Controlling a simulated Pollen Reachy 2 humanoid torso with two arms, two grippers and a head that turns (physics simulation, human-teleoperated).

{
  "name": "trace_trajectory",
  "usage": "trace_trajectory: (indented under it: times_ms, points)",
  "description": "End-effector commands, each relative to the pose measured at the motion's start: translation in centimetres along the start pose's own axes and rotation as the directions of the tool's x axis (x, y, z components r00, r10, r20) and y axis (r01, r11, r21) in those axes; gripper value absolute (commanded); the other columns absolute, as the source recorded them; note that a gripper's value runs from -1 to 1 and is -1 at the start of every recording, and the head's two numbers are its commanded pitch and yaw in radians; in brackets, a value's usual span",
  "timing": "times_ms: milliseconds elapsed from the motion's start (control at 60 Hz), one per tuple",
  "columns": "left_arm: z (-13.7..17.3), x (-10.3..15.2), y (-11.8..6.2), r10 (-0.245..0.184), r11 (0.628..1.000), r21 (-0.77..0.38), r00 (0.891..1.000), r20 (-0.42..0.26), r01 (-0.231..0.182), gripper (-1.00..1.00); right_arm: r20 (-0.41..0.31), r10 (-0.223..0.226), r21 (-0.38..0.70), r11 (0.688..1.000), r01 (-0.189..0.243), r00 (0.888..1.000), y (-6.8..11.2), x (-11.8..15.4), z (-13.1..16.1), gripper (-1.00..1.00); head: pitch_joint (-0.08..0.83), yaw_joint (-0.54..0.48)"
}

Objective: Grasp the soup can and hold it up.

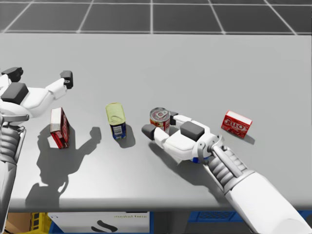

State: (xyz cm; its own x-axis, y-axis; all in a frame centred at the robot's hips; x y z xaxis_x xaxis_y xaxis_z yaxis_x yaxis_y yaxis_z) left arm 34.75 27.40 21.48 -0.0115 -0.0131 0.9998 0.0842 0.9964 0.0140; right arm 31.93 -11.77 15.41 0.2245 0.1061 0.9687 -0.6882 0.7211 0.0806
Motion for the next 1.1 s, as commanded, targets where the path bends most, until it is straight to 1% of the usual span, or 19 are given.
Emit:
trace_trajectory:
  times_ms: [17, 150, 167, 217, 233, 350, 467, 600, 750, 767, 800, 817, 850, 883, 933, 950, 1000, 1067, 1100]
  points:
    - [0.0, -0.1, -0.1, -0.003, 1.0, -0.001, 1.0, -0.002, 0.003, -1.0, 0.0, -0.077, 0.052, 0.996, 0.077, 0.997, 1.9, -0.5, -1.0, 1.0, 0.612, -0.02]
    - [0.0, -0.1, -0.2, -0.005, 1.0, 0.0, 1.0, -0.004, 0.005, -1.0, -0.005, -0.083, 0.052, 0.995, 0.083, 0.997, 1.8, -0.7, -1.0, 1.0, 0.513, -0.01]
    - [0.0, -0.1, -0.2, -0.006, 1.0, 0.0, 1.0, -0.004, 0.006, -1.0, -0.006, -0.084, 0.052, 0.995, 0.084, 0.996, 1.8, -0.7, -0.9, 1.0, 0.486, -0.01]
    - [-0.1, -0.1, -0.2, -0.007, 1.0, -0.001, 1.0, -0.005, 0.007, -1.0, -0.007, -0.083, 0.052, 0.995, 0.083, 0.997, 1.8, -0.7, -0.9, 1.0, 0.458, -0.01]
    - [-0.1, -0.1, -0.2, -0.007, 1.0, -0.001, 1.0, -0.005, 0.007, -1.0, -0.008, -0.084, 0.053, 0.995, 0.084, 0.996, 1.8, -0.7, -0.9, 1.0, 0.43, -0.01]
    - [-0.1, -0.2, -0.2, -0.009, 1.0, 0.0, 1.0, -0.008, 0.009, -1.0, -0.007, -0.085, 0.054, 0.995, 0.085, 0.996, 1.8, -0.8, -0.9, 1.0, 0.353, -0.01]
    - [-0.1, -0.3, -0.2, -0.01, 1.0, 0.001, 1.0, -0.011, 0.01, -1.0, -0.005, -0.084, 0.056, 0.995, 0.085, 0.996, 1.8, -0.8, -0.9, 1.0, 0.312, -0.01]
    - [-0.1, -0.2, -0.1, -0.008, 1.0, 0.004, 1.0, -0.009, 0.008, -1.0, 0.016, -0.079, 0.052, 0.996, 0.078, 0.997, 1.6, 0.0, -0.6, 1.0, 0.301, -0.01]
    - [-0.2, -0.2, -0.1, -0.007, 1.0, 0.006, 1.0, -0.01, 0.007, -1.0, 0.06, -0.061, 0.043, 0.997, 0.059, 0.996, 1.3, 2.3, 0.1, 1.0, 0.299, -0.01]
    - [-0.2, -0.2, -0.1, -0.007, 1.0, 0.007, 1.0, -0.009, 0.007, -1.0, 0.073, -0.052, 0.04, 0.998, 0.049, 0.996, 1.2, 3.0, 0.3, 1.0, 0.298, -0.01]
    - [-0.2, -0.2, -0.1, -0.007, 1.0, 0.007, 1.0, -0.009, 0.007, -1.0, 0.083, -0.048, 0.038, 0.998, 0.045, 0.995, 1.1, 3.5, 0.4, 1.0, 0.299, -0.01]
    - [-0.2, -0.2, 0.0, -0.007, 1.0, 0.007, 1.0, -0.009, 0.007, -1.0, 0.099, -0.041, 0.035, 0.999, 0.037, 0.994, 1.1, 4.3, 0.7, 1.0, 0.298, -0.01]
    - [-0.2, -0.2, 0.0, -0.007, 1.0, 0.007, 1.0, -0.009, 0.007, -1.0, 0.104, -0.038, 0.034, 0.999, 0.035, 0.994, 1.1, 4.6, 0.7, 1.0, 0.298, -0.01]
    - [-0.2, -0.2, 0.0, -0.007, 1.0, 0.008, 1.0, -0.009, 0.007, -1.0, 0.127, -0.023, 0.03, 0.999, 0.02, 0.992, 1.0, 6.0, 1.2, 1.0, 0.296, -0.01]
    - [-0.2, -0.2, 0.0, -0.006, 1.0, 0.008, 1.0, -0.009, 0.006, -1.0, 0.14, -0.017, 0.029, 1.0, 0.013, 0.99, 1.0, 6.7, 1.5, 1.0, 0.295, -0.01]
    - [-0.2, -0.2, 0.0, -0.005, 1.0, 0.009, 1.0, -0.009, 0.005, -1.0, 0.151, -0.007, 0.026, 1.0, 0.004, 0.988, 1.0, 7.4, 1.7, 1.0, 0.293, -0.01]
    - [-0.2, -0.2, 0.0, -0.004, 1.0, 0.009, 1.0, -0.009, 0.004, -1.0, 0.164, 0.004, 0.021, 1.0, -0.007, 0.987, 0.9, 8.2, 2.1, 1.0, 0.293, -0.01]
    - [-0.2, -0.2, 0.0, -0.004, 1.0, 0.009, 1.0, -0.008, 0.004, -1.0, 0.19, 0.025, 0.009, 1.0, -0.027, 0.981, 0.8, 9.8, 2.7, 1.0, 0.291, -0.01]
    - [-0.3, -0.2, 0.0, -0.004, 1.0, 0.008, 1.0, -0.008, 0.004, -1.0, 0.211, 0.04, 0.001, 0.999, -0.041, 0.977, 0.7, 11.0, 3.3, 1.0, 0.291, -0.01]
